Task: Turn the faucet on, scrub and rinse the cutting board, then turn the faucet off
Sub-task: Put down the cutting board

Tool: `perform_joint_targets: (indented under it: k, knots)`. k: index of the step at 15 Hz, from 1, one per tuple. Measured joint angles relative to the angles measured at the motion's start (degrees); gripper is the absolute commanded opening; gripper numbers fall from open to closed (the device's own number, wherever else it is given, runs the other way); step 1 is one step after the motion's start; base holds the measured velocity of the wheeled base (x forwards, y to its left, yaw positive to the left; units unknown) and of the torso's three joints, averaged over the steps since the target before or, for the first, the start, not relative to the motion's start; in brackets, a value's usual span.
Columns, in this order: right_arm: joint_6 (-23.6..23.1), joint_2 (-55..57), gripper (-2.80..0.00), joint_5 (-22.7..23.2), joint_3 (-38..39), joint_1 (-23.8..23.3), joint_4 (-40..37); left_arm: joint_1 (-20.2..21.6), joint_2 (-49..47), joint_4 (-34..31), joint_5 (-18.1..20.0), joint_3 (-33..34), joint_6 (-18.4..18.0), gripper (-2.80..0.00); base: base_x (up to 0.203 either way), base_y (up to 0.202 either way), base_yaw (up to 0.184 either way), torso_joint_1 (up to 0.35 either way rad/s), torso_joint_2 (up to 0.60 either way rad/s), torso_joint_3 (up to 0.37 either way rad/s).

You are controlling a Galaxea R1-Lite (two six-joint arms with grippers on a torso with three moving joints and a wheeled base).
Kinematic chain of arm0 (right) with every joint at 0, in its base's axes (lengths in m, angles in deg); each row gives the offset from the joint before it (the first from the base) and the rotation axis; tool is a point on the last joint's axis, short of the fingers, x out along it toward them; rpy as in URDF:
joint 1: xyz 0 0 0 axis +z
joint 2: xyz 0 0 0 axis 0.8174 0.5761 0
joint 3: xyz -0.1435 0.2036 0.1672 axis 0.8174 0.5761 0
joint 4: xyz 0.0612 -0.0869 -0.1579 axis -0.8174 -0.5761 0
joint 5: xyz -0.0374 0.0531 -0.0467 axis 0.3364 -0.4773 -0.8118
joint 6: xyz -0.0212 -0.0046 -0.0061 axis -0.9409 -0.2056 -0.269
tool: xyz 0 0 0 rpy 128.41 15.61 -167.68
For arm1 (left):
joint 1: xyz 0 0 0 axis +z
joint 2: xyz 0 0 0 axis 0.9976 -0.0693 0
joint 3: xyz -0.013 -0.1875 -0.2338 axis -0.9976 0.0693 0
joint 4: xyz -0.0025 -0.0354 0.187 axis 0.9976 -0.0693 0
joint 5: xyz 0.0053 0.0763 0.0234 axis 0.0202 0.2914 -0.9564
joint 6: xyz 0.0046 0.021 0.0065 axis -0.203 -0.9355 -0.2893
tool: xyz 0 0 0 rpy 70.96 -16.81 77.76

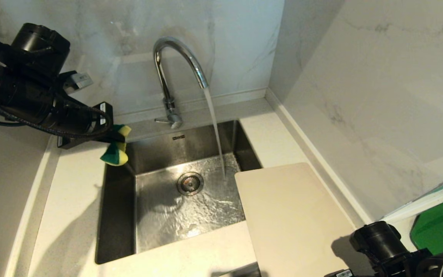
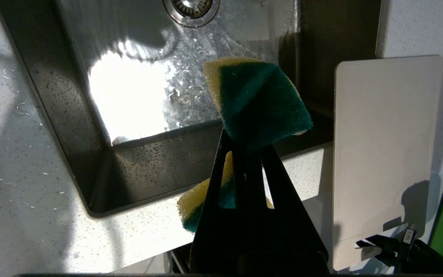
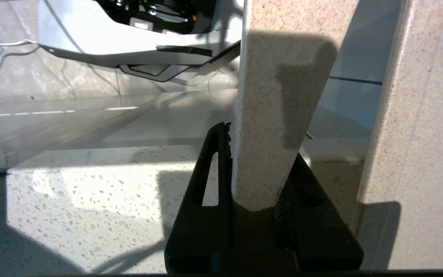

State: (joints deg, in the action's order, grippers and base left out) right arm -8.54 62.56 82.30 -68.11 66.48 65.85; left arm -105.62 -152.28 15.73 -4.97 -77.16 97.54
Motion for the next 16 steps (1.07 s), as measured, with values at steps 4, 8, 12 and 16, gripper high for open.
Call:
perform_joint_targets:
  k: [4,8,12,16]
  knots:
    - [0.40,2.26,-2.80,0.08,0.02,0.02,-0.02,-0.26,-0.11,-0.01,-0.01,-0.11,0.04,-2.80,0.000,0.000,0.000,0.000,0.00,0.000]
    - [0.40,5.48,-2.80,-0.03,0.00,0.05,-0.03,-1.38,-0.17,-0.02,-0.06,-0.11,0.11,-2.80,0.000,0.000,0.000,0.000,0.00,0.000]
    - [2.18,9.94,-2.80,-0.12,-2.21,0.77,0.09,-1.60,-0.73,0.15,0.05,-0.15,0.01,-2.80,0.000,0.000,0.000,0.000,0.00,0.000]
    - [3.24,13.81,-2.80,-0.12,-3.26,1.90,4.47,-1.70,-1.28,0.56,0.21,-0.12,0.02,-2.80,0.000,0.000,0.000,0.000,0.00,0.000]
